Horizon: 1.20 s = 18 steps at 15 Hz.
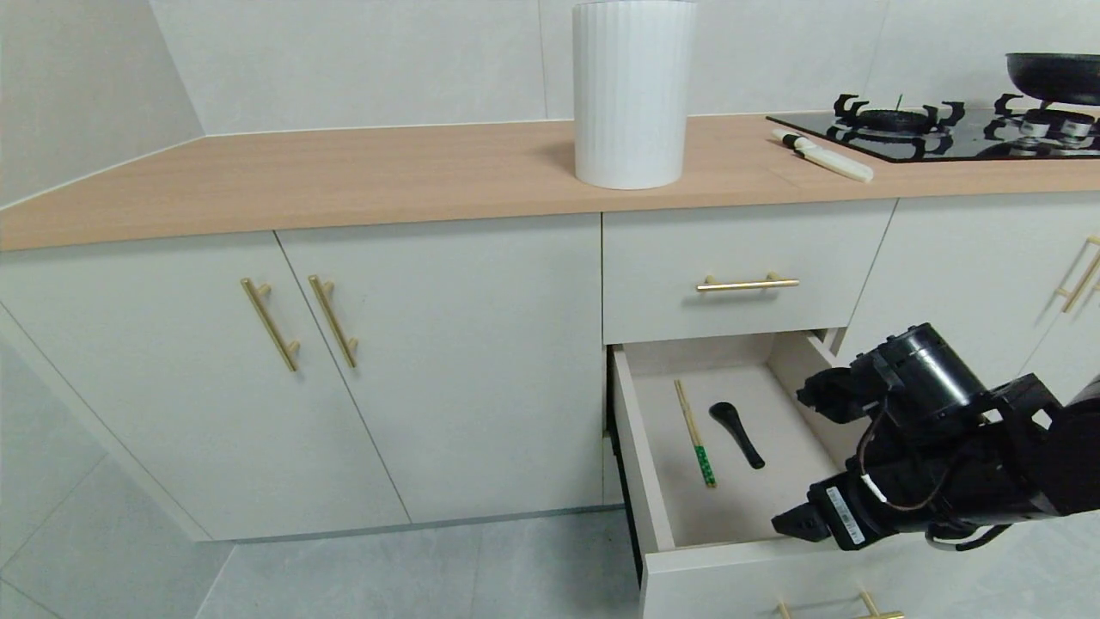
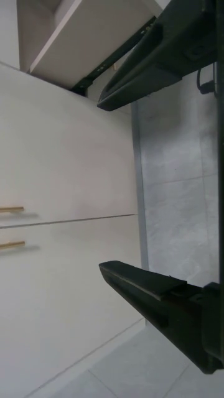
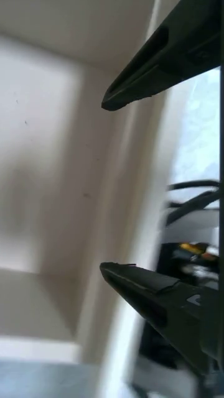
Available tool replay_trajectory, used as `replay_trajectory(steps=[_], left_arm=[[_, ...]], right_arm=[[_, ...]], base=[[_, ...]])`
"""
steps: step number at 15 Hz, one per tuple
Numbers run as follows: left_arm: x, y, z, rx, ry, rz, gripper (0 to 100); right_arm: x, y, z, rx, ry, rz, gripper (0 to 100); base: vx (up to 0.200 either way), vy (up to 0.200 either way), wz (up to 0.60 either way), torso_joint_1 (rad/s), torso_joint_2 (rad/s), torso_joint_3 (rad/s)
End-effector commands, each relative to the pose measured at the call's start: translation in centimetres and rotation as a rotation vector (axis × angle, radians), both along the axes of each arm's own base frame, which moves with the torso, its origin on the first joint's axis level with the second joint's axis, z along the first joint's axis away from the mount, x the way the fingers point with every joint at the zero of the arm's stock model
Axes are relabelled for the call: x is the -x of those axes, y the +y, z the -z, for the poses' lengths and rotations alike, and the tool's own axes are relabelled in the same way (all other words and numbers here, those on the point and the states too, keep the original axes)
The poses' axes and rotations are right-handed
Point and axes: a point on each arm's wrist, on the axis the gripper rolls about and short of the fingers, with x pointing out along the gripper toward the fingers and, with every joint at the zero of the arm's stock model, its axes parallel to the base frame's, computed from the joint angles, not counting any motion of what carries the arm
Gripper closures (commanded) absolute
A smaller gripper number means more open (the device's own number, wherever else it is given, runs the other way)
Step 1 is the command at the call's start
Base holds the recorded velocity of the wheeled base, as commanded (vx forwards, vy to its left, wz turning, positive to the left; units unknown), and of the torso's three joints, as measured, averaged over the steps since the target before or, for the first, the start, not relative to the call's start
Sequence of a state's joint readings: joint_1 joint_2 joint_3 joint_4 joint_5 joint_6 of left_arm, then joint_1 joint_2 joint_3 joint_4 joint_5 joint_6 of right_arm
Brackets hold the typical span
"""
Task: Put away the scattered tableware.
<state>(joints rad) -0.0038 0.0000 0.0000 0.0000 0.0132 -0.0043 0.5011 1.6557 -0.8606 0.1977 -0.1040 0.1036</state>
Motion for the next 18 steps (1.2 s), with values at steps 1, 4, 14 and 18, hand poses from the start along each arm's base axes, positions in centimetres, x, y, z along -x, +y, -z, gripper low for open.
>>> replay_trajectory(steps=[1,4,14,18], left_arm=[[0.0,0.0,0.0,0.0,0.0,0.0,0],[0.0,0.0,0.0,0.0,0.0,0.0,0],[0.0,0.0,0.0,0.0,0.0,-0.001,0],[0.0,0.0,0.0,0.0,0.0,-0.001,0]], right_arm=[[1.0,0.2,-0.9,-0.008,-0.02,-0.031,0],[3.4,0.8,-0.3,0.104,0.113,-0.153,0],[1.9,2.2,3.5,0.23,0.303,-0.164,0],[0.4,3.1,3.4,0.184,0.288,-0.036,0]], base=[[0.0,0.0,0.0,0.0,0.0,0.0],[0.0,0.0,0.0,0.0,0.0,0.0],[0.0,0.0,0.0,0.0,0.0,0.0],[0.0,0.0,0.0,0.0,0.0,0.0]])
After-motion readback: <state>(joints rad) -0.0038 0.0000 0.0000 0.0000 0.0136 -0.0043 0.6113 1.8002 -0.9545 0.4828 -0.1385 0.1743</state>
